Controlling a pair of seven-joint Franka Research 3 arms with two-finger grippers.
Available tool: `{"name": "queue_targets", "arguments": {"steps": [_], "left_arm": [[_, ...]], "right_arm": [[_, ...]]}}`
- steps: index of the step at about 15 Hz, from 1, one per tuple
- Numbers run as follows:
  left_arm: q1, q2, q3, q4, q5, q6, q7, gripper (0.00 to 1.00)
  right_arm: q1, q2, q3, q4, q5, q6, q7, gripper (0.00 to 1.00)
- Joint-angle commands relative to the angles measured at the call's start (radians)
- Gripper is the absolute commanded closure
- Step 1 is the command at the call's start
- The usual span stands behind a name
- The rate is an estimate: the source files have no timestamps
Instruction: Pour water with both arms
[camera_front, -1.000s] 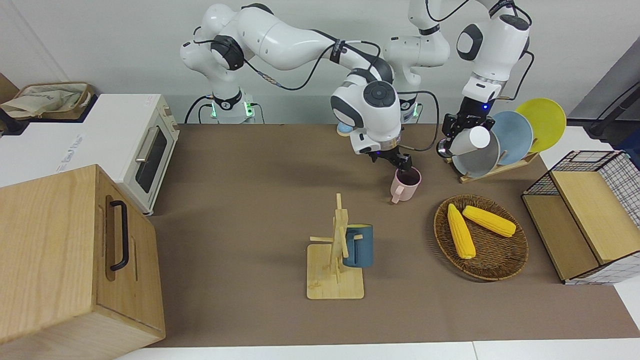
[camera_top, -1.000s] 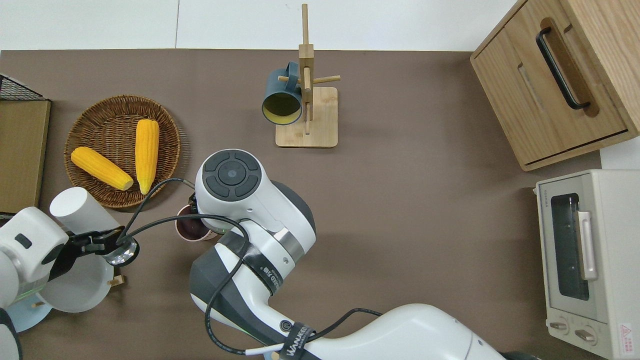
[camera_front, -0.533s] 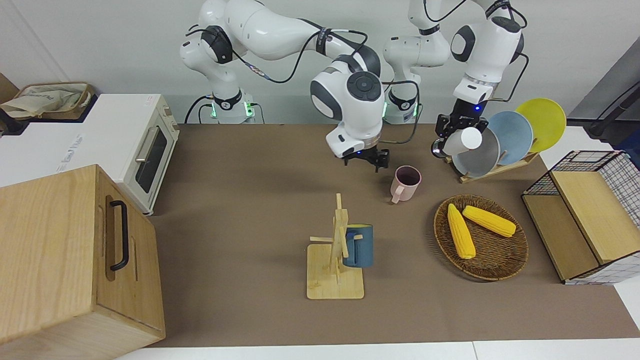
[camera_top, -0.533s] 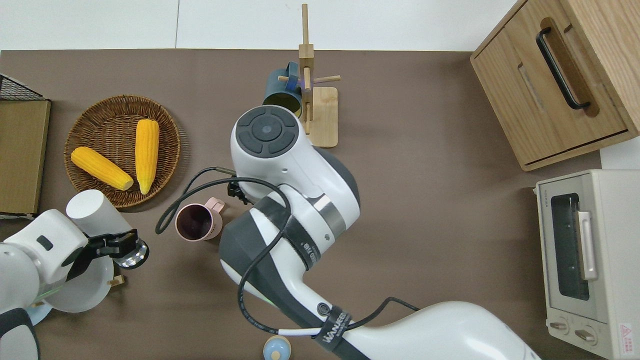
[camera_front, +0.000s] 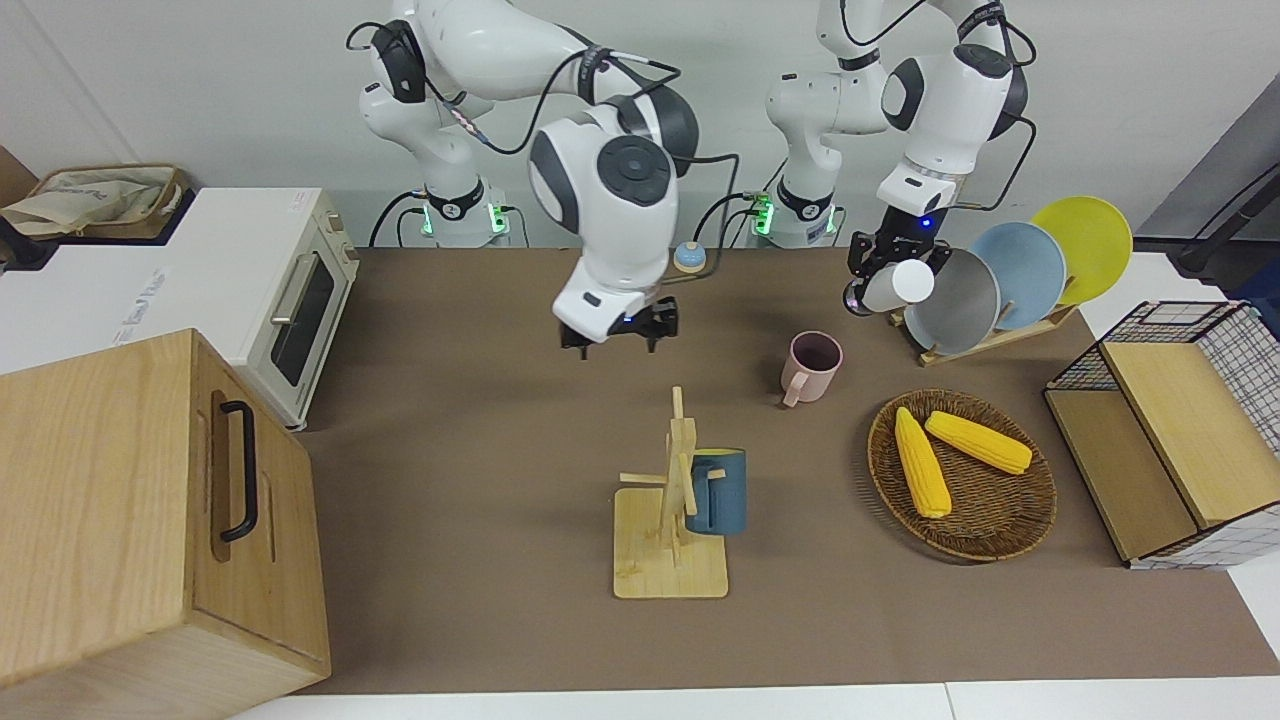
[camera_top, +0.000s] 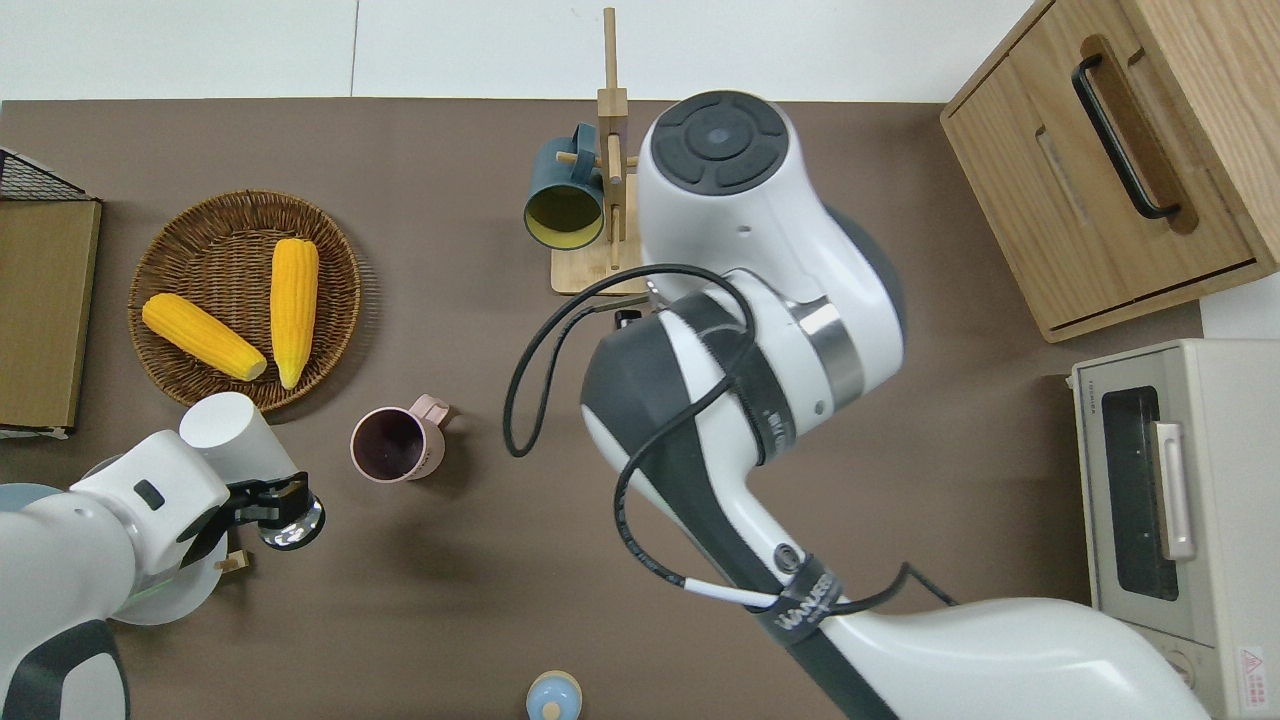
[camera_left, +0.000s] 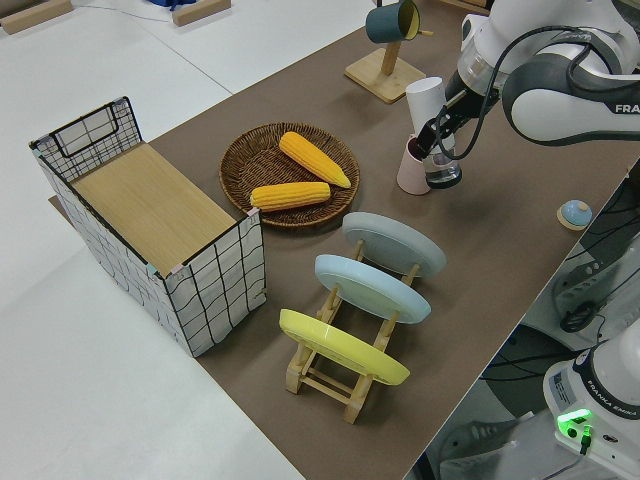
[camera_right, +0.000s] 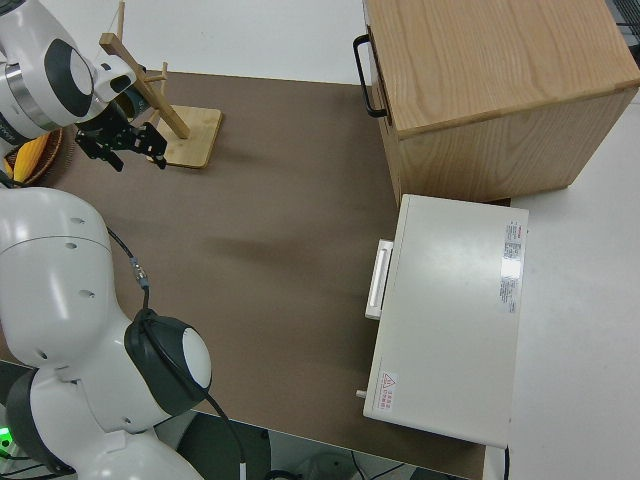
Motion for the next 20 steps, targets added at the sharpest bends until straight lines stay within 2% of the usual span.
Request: {"name": "queue_targets", "arguments": {"steps": [1, 2, 4, 5, 8, 10, 13, 15, 18, 20], "left_arm": [[-0.05, -0.045, -0.005, -0.028, 0.012, 0.005, -0.021, 0.88], [-0.05, -0.045, -0.019, -0.033, 0.01, 0.003, -0.027, 0.88], [-0.05, -0.042, -0.036, -0.036, 0.004, 0.002, -0.031, 0.88], [-0.057, -0.041, -0.036, -0.036, -0.001, -0.004, -0.031, 0.88], [-0.077, -0.038, -0.036, -0.034, -0.002, -0.038, -0.031, 0.88], [-0.077, -0.032, -0.06, -0.034, -0.002, -0.061, -0.028, 0.89], [-0.077, -0.021, -0.064, -0.031, -0.002, -0.086, -0.028, 0.9], [-0.077, -0.013, -0.065, -0.03, -0.002, -0.107, -0.023, 0.9], [-0.076, 0.008, -0.065, -0.027, 0.001, -0.132, -0.017, 0.91], [-0.077, 0.021, -0.065, -0.023, 0.004, -0.133, -0.02, 0.91]], "right_arm": [[-0.03, -0.061, -0.114, -0.014, 0.008, -0.049, -0.297, 0.013], [-0.038, -0.073, -0.142, -0.014, 0.02, -0.059, -0.359, 0.013], [-0.037, -0.099, -0.214, -0.021, 0.049, -0.084, -0.405, 0.013], [-0.038, -0.123, -0.229, -0.04, 0.06, -0.084, -0.404, 0.013], [-0.087, -0.206, -0.234, -0.115, 0.065, -0.07, -0.398, 0.013], [-0.131, -0.242, -0.229, -0.129, 0.077, -0.07, -0.399, 0.013], [-0.19, -0.298, -0.214, -0.15, 0.08, -0.07, -0.407, 0.013], [-0.234, -0.347, -0.184, -0.172, 0.077, -0.07, -0.404, 0.013], [-0.328, -0.395, -0.105, -0.181, 0.079, -0.078, -0.404, 0.013], [-0.401, -0.435, -0.023, -0.215, 0.076, -0.078, -0.396, 0.013]]}}
